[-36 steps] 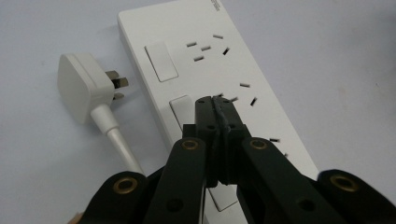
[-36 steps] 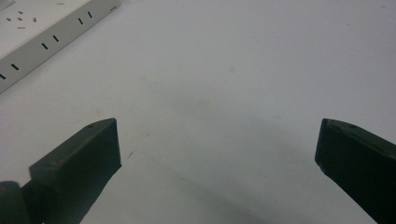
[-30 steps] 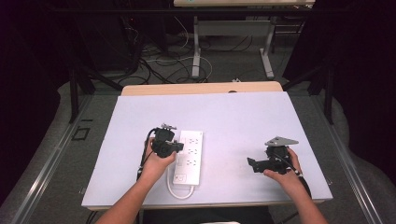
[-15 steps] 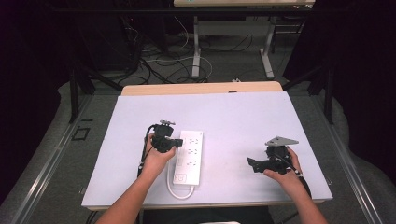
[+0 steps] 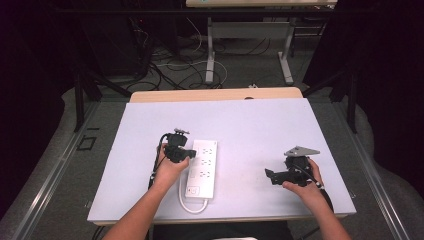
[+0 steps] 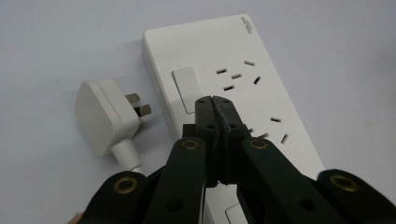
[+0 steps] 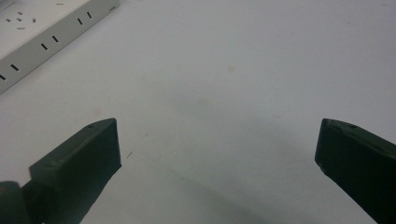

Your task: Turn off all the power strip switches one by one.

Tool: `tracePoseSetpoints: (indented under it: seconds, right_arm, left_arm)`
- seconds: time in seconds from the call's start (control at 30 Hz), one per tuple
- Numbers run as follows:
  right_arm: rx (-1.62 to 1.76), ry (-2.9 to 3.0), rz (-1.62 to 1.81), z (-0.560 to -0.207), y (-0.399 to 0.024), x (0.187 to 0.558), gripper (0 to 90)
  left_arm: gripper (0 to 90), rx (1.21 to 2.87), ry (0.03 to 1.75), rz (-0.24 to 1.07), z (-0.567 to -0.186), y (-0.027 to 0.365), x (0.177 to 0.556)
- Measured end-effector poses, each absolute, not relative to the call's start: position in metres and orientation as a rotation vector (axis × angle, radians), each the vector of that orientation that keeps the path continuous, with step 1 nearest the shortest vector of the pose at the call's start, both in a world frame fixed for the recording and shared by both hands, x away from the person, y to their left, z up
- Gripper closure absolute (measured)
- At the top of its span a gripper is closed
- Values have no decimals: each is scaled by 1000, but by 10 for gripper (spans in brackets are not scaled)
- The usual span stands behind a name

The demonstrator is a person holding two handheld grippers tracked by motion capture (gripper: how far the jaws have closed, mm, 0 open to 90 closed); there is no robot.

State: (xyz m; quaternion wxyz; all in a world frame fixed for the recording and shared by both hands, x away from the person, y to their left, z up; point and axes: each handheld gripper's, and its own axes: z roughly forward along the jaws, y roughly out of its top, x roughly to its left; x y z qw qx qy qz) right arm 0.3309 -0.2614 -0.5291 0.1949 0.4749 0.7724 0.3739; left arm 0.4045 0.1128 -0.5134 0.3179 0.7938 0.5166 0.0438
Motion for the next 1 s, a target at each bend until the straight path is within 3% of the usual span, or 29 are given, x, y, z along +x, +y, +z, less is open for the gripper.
tracePoseSetpoints:
  seconds: [1.0]
  right_arm:
    - [1330, 2169, 1050, -530, -261, 331, 0]
  left_arm:
    - [900, 2100, 1381, 114, -519, 114, 406]
